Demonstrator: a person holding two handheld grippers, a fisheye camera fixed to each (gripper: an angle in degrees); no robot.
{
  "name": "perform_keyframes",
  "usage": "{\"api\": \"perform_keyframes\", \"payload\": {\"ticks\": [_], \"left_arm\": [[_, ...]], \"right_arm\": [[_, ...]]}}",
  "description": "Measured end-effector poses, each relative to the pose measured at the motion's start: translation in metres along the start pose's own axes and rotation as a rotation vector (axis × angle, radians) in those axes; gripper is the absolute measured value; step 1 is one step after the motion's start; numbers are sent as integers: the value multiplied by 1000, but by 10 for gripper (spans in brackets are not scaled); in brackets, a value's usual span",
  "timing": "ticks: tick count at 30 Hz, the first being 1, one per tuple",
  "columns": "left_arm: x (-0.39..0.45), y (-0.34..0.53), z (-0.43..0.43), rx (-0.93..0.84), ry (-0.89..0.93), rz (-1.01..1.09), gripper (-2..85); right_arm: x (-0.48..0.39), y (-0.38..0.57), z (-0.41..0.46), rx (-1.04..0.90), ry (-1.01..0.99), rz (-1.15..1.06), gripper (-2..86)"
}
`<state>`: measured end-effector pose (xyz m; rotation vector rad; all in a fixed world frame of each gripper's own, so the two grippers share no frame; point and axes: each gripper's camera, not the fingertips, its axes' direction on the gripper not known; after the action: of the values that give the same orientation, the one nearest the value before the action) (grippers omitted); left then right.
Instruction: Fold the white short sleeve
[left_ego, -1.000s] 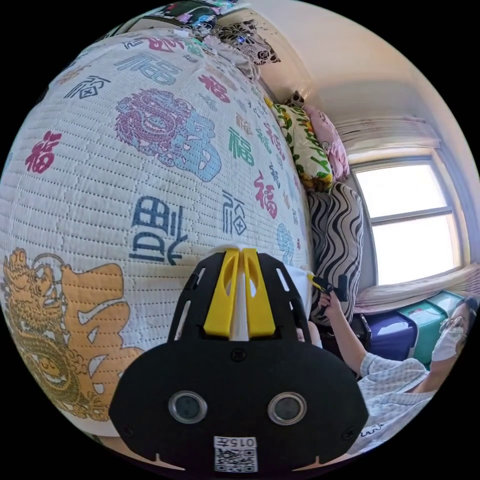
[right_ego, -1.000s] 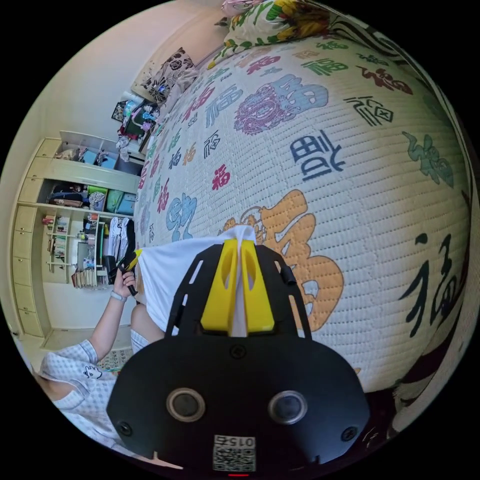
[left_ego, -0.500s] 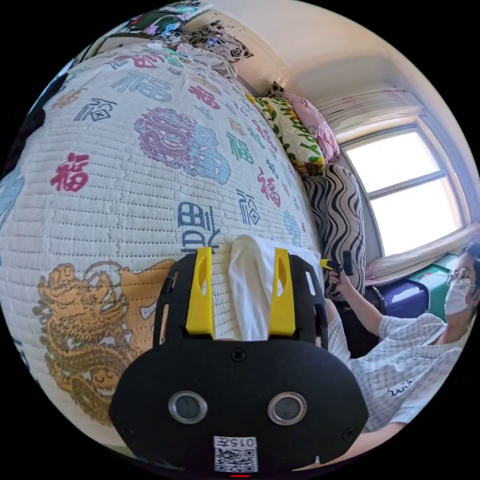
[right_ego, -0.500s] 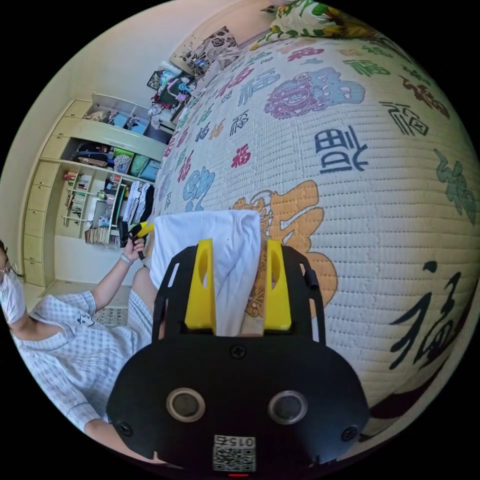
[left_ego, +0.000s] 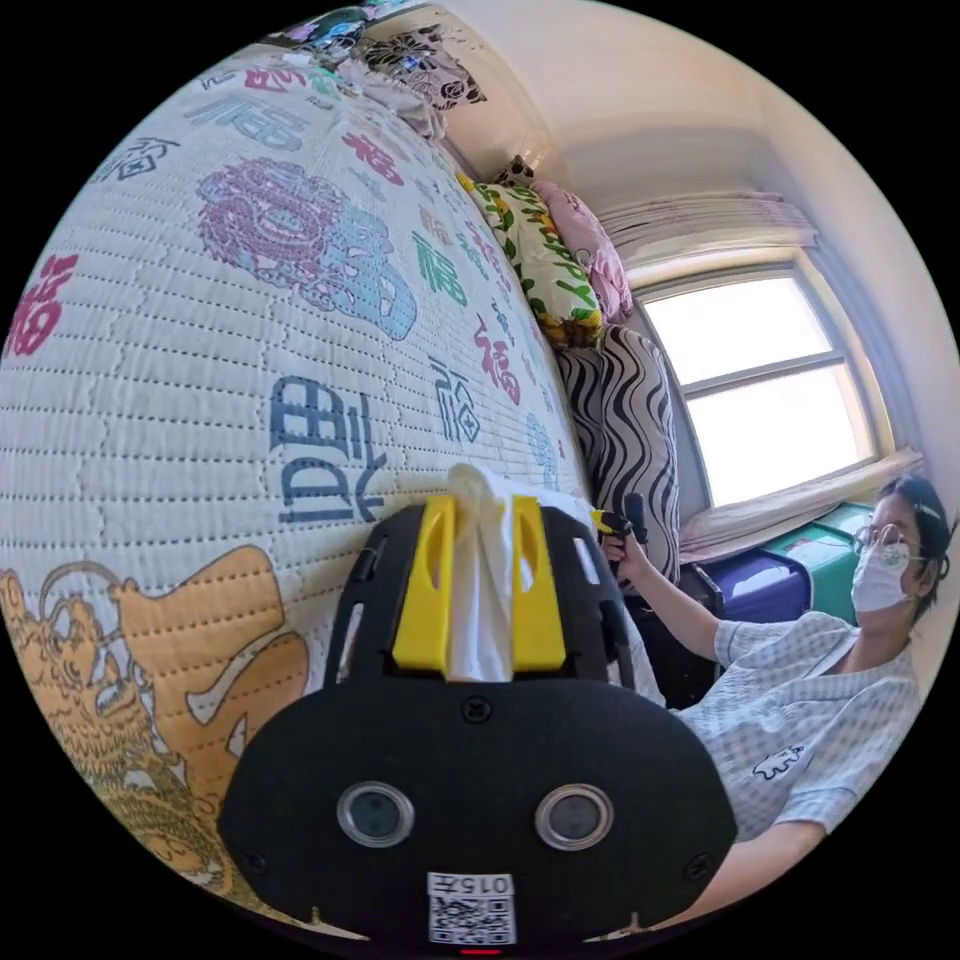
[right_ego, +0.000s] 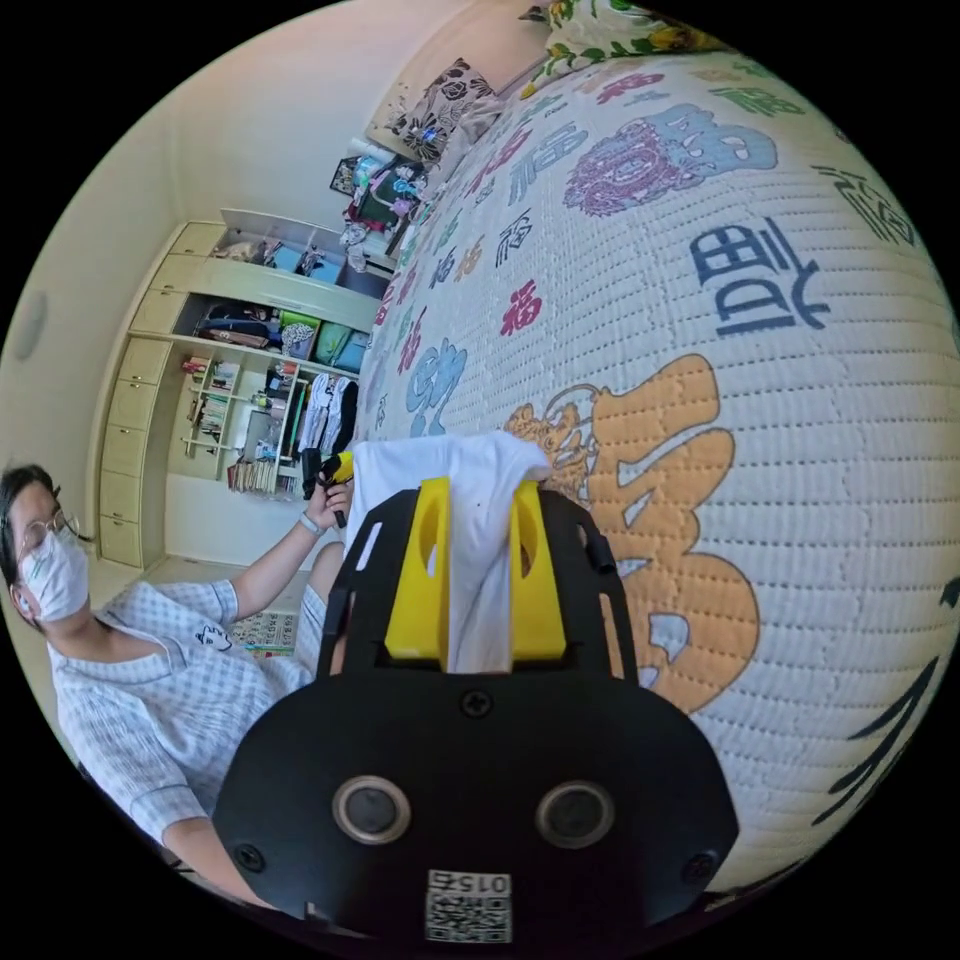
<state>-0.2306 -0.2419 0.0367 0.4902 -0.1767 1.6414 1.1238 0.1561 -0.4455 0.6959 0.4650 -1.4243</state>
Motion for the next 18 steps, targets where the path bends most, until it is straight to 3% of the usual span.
{"api": "perform_keyframes", "payload": {"ticks": [4, 12, 15, 18], "left_arm": [[20, -4, -13, 42, -16, 36, 2], [71, -38, -32, 78, 3, 190, -1], [66, -63, -19, 78, -48, 156, 4], [46, -72, 3, -20, -146, 60, 19]], "right_arm": [[-7, -4, 2, 58, 34, 5, 6], [-31, -36, 9, 57, 120, -98, 0], [-17, -70, 32, 87, 106, -40, 16], [7, -97, 70, 19, 236, 84, 47]]}}
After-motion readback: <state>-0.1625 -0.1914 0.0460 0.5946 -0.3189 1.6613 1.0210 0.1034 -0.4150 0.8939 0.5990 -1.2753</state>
